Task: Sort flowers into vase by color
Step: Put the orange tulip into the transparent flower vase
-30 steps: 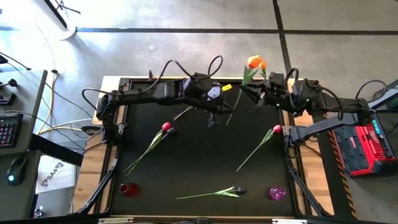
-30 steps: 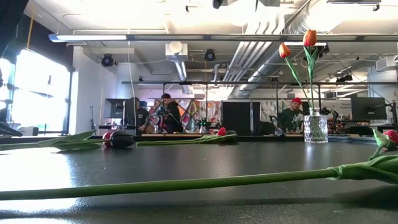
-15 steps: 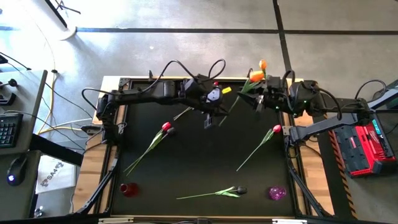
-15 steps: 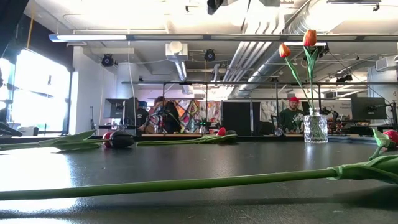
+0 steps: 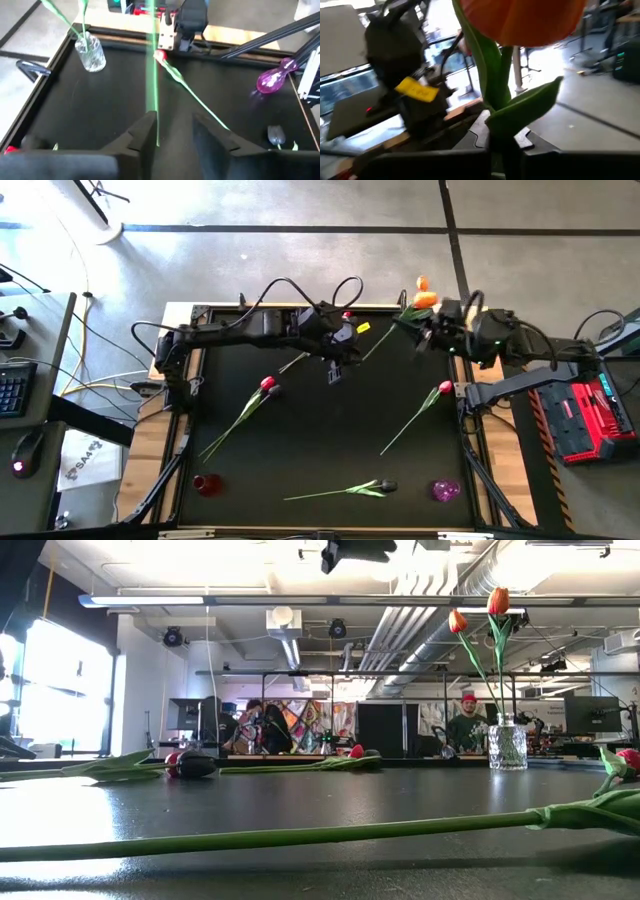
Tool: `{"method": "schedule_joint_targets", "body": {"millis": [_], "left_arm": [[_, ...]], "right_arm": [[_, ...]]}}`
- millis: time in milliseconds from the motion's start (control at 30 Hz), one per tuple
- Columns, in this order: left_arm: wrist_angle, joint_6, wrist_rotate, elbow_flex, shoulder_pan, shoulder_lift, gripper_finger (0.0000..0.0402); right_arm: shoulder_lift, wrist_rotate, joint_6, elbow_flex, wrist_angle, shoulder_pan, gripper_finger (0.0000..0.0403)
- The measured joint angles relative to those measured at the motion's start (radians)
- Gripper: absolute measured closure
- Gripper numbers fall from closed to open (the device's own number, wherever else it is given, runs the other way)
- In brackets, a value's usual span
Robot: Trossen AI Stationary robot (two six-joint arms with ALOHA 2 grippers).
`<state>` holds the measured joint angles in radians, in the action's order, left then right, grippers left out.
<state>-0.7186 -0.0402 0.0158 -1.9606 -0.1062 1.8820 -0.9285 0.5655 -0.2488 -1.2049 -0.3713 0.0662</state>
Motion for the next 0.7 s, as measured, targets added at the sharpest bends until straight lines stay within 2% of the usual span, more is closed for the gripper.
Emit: {"method": "schedule_joint_targets", "body": {"millis": [133,267,333,433,500,567,700], "left_arm": [[-0.047,0.000,-0.002,0.000,-0.007,0.000,0.0251],[-0.071,0.000,-0.002,0.000,-0.007,0.000,0.0238],[-0.078,-0.007,-0.002,0.000,-0.007,0.000,0.0237],[-0.083,-0.011,-0.002,0.000,-0.010,0.000,0.0236],[-0.091,-0.019,-0.002,0.000,-0.012,0.000,0.0236],[-0.095,-0.022,-0.002,0.000,-0.017,0.000,0.0236],[-0.104,-0.038,-0.002,0.000,-0.024,0.000,0.0236]], "right_arm": [[0.052,0.109,0.042,0.000,0.000,0.000,0.0401],[0.104,0.247,0.102,0.000,0.028,0.000,0.0402],[0.124,0.289,0.172,0.000,0.063,0.000,0.0402],[0.141,0.306,0.362,0.000,0.153,0.000,0.0402],[0.142,0.358,0.471,0.000,0.219,0.000,0.0402],[0.141,0.449,0.576,0.000,0.263,0.000,0.0402],[0.136,0.707,0.695,0.000,0.285,-0.016,0.0402]]}}
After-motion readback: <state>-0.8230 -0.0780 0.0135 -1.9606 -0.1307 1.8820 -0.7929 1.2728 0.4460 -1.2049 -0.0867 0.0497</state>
